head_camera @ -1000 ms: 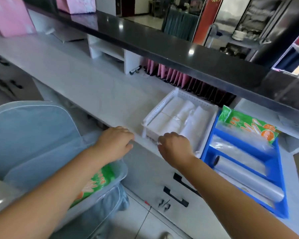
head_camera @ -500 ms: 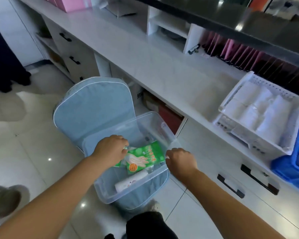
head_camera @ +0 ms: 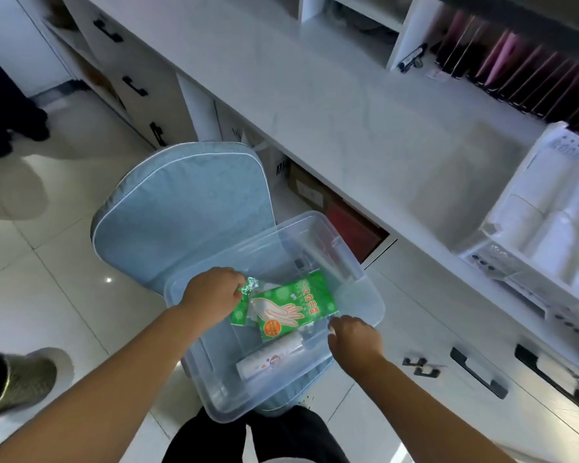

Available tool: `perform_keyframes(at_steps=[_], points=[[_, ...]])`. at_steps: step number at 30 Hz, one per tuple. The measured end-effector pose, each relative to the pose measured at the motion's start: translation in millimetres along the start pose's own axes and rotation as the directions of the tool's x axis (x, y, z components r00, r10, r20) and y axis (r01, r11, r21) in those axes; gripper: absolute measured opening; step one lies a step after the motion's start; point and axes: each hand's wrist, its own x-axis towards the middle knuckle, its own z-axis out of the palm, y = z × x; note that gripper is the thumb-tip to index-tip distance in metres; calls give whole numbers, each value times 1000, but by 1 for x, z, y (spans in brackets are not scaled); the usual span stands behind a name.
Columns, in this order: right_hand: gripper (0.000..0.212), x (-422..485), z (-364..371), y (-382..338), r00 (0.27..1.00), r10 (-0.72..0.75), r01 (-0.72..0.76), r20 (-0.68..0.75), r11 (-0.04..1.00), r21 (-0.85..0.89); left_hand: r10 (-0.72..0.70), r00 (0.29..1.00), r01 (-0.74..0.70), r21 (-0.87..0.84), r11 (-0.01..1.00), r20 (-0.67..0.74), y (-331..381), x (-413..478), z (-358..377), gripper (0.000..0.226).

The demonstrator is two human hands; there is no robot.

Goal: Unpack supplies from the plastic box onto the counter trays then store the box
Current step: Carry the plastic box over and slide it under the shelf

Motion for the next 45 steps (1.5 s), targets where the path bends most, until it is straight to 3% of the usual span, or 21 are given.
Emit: perform_keyframes(at_steps=[5,10,15,18,21,24,27,34,38,42,45], points=[[27,4,23,-17,984,171,-173,44,983,67,30,999,-30,-24,999,13,-26,48,3,28],[34,-2,52,-53,889,450,-458,86,870,185,122,988,-119,-34,992,96,-55,95,13,38],[38,-2,86,-96,710,693,-682,126,631,369,211,958,-227,63,972,197,-72,124,31,61],[39,7,101,-113,536,832,-746,140,390,540,188,956,-214,98,972,224,-71,135,38,63],[37,14,113,-124,351,908,-725,231,107,681,215,961,-238,127,963,177,-69,145,44,51],[36,16,123,-129,281,910,-691,306,-30,722,202,965,-225,127,966,170,-65,150,47,35],[34,11,128,-127,247,909,-667,336,-92,740,209,964,-232,135,963,164,-61,148,44,25],[28,-54,142,-127,110,929,-637,353,-207,743,334,907,-375,135,917,255,-27,107,47,26],[23,-124,156,-130,24,921,-613,389,-294,734,421,844,-483,128,866,333,8,64,59,24],[5,-204,171,-133,-77,905,-544,419,-390,743,517,752,-607,124,785,408,53,12,75,23],[5,-265,183,-131,-133,900,-490,414,-423,762,574,700,-672,119,731,426,92,-33,87,27]])
